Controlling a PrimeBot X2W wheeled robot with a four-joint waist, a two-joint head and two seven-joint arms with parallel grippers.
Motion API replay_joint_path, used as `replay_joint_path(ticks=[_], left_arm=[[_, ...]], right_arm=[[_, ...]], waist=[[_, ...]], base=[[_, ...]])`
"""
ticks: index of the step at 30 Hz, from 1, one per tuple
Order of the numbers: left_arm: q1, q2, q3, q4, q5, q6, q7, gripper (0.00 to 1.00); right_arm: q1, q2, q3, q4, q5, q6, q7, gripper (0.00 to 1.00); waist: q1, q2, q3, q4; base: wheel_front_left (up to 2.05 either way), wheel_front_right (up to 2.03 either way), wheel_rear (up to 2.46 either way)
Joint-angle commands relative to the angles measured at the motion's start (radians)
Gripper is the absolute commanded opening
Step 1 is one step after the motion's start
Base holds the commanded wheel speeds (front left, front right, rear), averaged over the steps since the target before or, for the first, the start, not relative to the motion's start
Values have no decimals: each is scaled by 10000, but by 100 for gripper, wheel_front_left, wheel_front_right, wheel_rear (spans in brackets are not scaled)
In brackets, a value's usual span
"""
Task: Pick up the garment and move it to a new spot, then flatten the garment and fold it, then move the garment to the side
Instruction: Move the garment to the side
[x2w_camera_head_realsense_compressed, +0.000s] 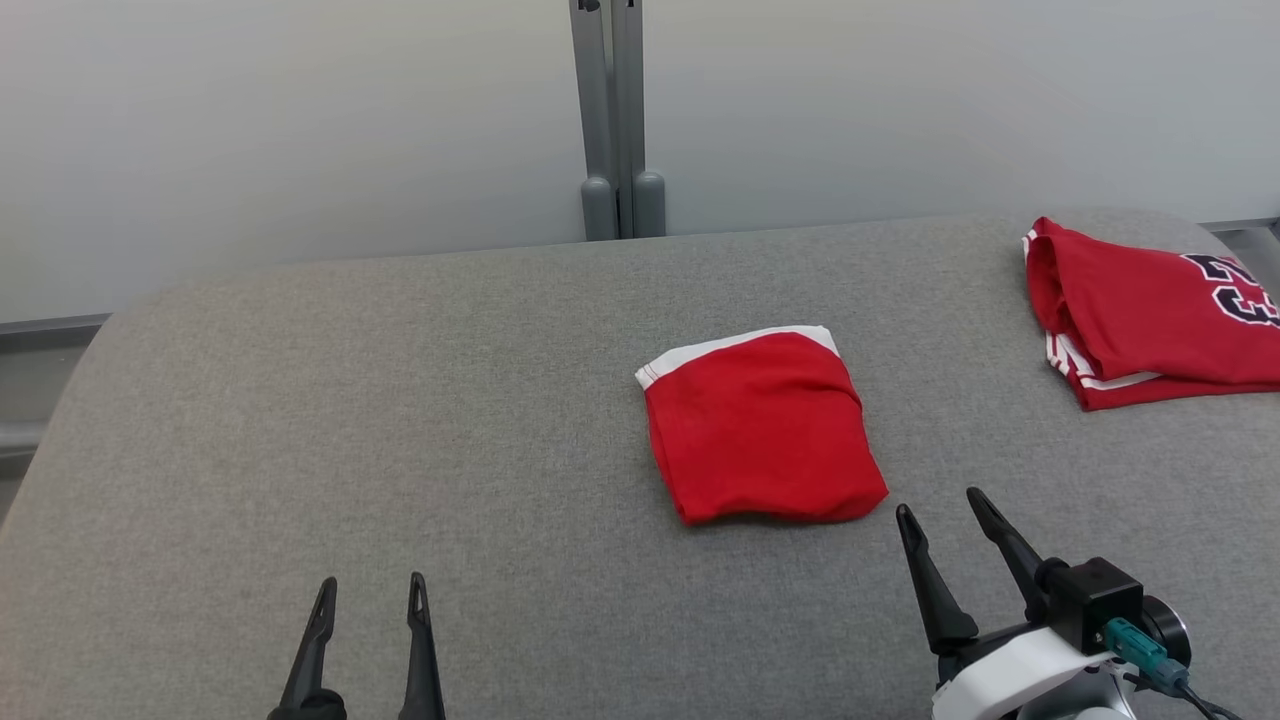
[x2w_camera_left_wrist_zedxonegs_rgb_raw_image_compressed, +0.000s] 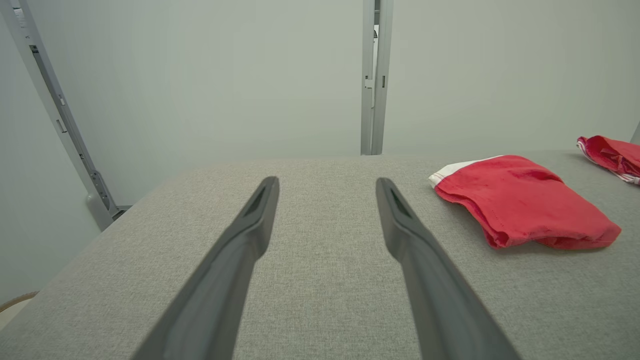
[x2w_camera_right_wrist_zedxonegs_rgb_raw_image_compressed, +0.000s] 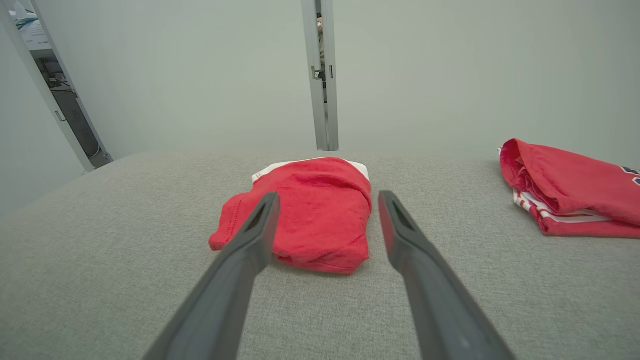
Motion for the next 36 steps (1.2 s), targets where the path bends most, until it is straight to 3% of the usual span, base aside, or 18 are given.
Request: replay_joint_path(ticks=[1, 18, 25, 28, 30, 33, 36], left_arm=[[-73, 24, 16, 16, -70, 38, 0, 100], [-161, 24, -60, 25, -43, 54, 0, 100], [-326, 24, -232, -31, 20, 18, 0, 100], [-475, 25, -387, -66, 28, -5, 0, 100], [-560, 24, -500, -84, 21, -33, 0, 100], [-807, 24, -666, -152, -34, -69, 0, 100], [-1072, 24, -861, -237, -101, -62, 0, 100]], right_arm=[[130, -26, -24, 30, -40, 1, -19, 100], [123, 27, 112, 78, -25, 1, -19, 100], [-284, 93, 427, 307, 528, 1, -19, 100], [-699, 200, 507, 721, 1864, 1, -19, 100], [-1156, -97, 768, 1149, 2881, 1, -21, 100], [-2141, -743, 1488, 1953, 4790, 1, 144, 100], [-3120, -1566, 2199, 2207, 6644, 3, 1067, 100]], waist=[[0, -1, 3, 7], [0, -1, 87, 175], [0, -1, 419, 310], [0, -1, 646, 423], [0, -1, 824, 509], [0, -1, 1298, 645], [0, -1, 1789, 807]], base=[[0, 0, 0], [0, 0, 0], [0, 0, 0], [0, 0, 0], [0, 0, 0], [0, 0, 0], [0, 0, 0]])
